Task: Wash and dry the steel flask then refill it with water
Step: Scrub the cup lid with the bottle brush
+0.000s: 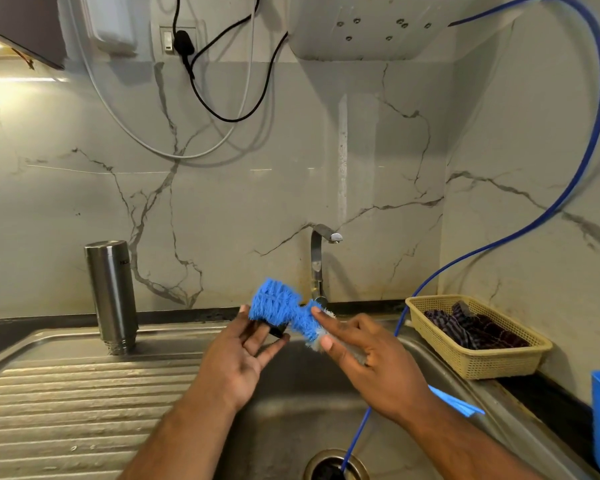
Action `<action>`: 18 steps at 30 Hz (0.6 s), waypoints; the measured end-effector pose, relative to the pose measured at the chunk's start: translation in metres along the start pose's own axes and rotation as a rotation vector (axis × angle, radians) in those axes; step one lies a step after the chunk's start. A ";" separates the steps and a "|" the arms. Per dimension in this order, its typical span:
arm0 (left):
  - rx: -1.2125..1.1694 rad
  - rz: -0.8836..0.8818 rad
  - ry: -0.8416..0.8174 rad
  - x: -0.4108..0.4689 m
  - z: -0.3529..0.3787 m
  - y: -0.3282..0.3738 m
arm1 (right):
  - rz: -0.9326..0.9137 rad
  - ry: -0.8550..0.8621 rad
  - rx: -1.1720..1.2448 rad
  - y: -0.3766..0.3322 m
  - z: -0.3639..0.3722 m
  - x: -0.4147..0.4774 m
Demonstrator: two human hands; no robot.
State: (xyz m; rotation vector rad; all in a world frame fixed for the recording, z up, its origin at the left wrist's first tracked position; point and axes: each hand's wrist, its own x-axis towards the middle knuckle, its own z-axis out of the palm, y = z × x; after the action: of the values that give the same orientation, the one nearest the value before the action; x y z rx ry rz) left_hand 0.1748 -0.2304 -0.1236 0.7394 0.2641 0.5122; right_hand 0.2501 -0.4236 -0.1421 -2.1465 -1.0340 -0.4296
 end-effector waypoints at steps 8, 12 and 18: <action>-0.014 -0.012 -0.041 -0.002 0.010 -0.012 | -0.027 0.083 0.056 0.003 0.009 0.003; 0.062 -0.008 -0.049 -0.007 0.008 -0.012 | -0.033 0.072 0.099 0.004 0.011 0.004; 0.331 0.003 -0.110 -0.020 0.021 -0.040 | -0.034 0.057 0.135 0.000 0.010 0.008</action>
State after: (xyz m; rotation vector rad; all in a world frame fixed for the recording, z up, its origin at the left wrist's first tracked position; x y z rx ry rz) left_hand 0.1804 -0.2774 -0.1356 1.0864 0.2473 0.4329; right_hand 0.2548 -0.4116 -0.1443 -1.9887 -1.0393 -0.4232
